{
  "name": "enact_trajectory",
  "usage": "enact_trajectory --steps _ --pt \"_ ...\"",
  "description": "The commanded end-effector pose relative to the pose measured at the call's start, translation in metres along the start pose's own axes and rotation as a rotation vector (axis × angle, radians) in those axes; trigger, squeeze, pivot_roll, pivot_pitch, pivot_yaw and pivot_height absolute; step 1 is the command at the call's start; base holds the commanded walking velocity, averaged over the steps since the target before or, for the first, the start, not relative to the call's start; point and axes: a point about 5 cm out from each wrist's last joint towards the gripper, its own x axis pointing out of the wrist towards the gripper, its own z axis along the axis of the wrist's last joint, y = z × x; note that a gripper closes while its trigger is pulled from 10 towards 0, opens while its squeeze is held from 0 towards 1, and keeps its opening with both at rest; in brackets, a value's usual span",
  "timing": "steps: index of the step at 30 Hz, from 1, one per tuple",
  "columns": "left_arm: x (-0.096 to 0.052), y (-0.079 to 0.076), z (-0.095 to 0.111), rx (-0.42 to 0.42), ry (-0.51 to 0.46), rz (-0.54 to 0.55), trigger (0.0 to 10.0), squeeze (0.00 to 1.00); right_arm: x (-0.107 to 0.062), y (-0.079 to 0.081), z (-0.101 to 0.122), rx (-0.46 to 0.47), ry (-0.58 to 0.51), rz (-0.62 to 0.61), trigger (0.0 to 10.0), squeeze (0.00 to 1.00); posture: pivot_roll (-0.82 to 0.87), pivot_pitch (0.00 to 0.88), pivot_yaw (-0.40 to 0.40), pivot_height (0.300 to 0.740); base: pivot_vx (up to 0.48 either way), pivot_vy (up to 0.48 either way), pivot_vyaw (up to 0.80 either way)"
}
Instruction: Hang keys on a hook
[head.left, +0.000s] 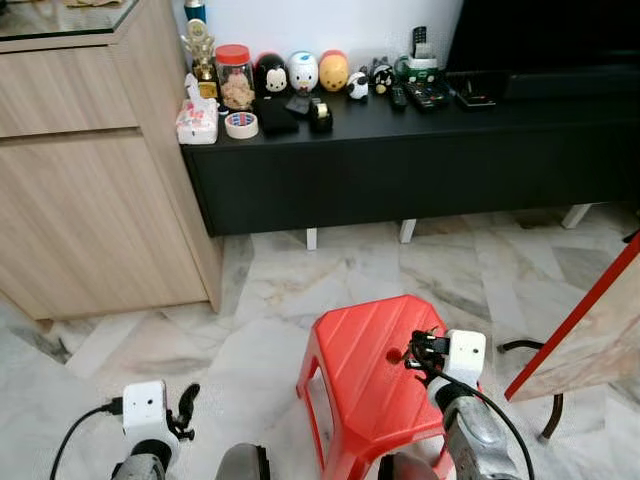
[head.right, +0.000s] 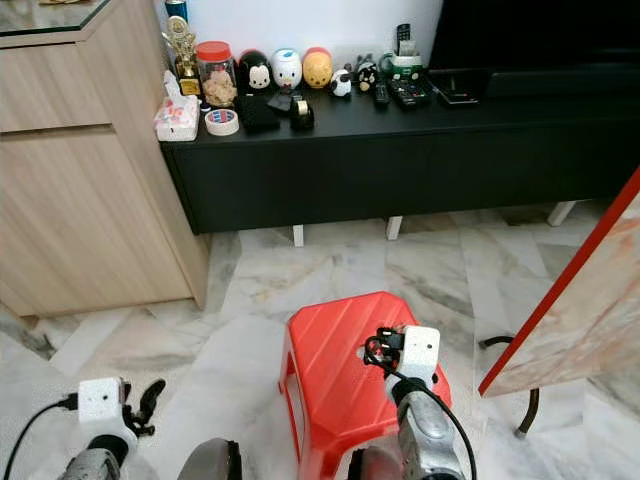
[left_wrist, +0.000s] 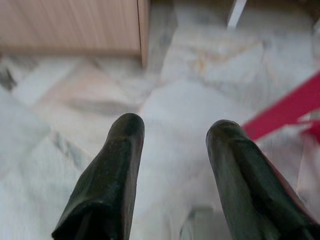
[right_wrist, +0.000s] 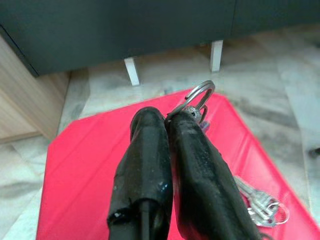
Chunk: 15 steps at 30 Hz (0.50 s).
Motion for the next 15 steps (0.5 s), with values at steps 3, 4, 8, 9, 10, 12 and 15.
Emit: enact_trajectory --steps 3,4,8,9,10,12,15 --pt "0.0013 0.0012 -0.0017 0.006 0.004 0.003 10.0 0.00 -0.0004 0.0009 0.0107 -0.043 -0.054 0.016 10.0 0.00 0.06 0.000 -0.059 0.629 0.000 0.000 0.00" --pt "0.0022 0.0002 -0.0006 0.006 -0.001 0.001 10.0 0.00 -0.0006 0.0019 0.0121 -0.050 -0.060 0.017 10.0 0.00 0.07 0.000 -0.062 0.629 0.000 0.000 0.00" --pt "0.0046 -0.0026 0.0025 0.004 -0.018 -0.003 10.0 0.00 -0.0015 0.0044 0.0140 -0.060 -0.072 0.013 10.0 0.00 0.07 0.000 -0.063 0.629 0.000 0.000 0.00" --pt "0.0046 -0.0026 0.0025 0.004 -0.018 -0.003 10.0 0.00 -0.0015 0.0044 0.0140 -0.060 -0.072 0.013 10.0 0.00 0.07 0.000 -0.063 0.629 0.000 0.000 0.00" --pt "0.0050 -0.0033 0.0031 0.003 -0.022 -0.004 10.0 0.00 -0.0018 0.0049 0.0140 -0.068 -0.074 0.013 10.0 0.00 0.07 0.000 -0.064 0.634 0.000 0.000 0.00" --pt "0.0062 -0.0042 0.0027 0.004 -0.028 -0.008 10.0 0.00 -0.0035 0.0042 0.0143 -0.073 -0.072 0.006 10.0 0.00 0.07 0.000 -0.063 0.644 0.000 0.000 0.00" --pt "0.0068 -0.0045 0.0018 0.004 -0.031 -0.010 10.0 0.00 -0.0047 0.0025 0.0144 -0.072 -0.068 -0.003 10.0 0.00 0.07 0.000 -0.063 0.654 0.000 0.000 0.00"
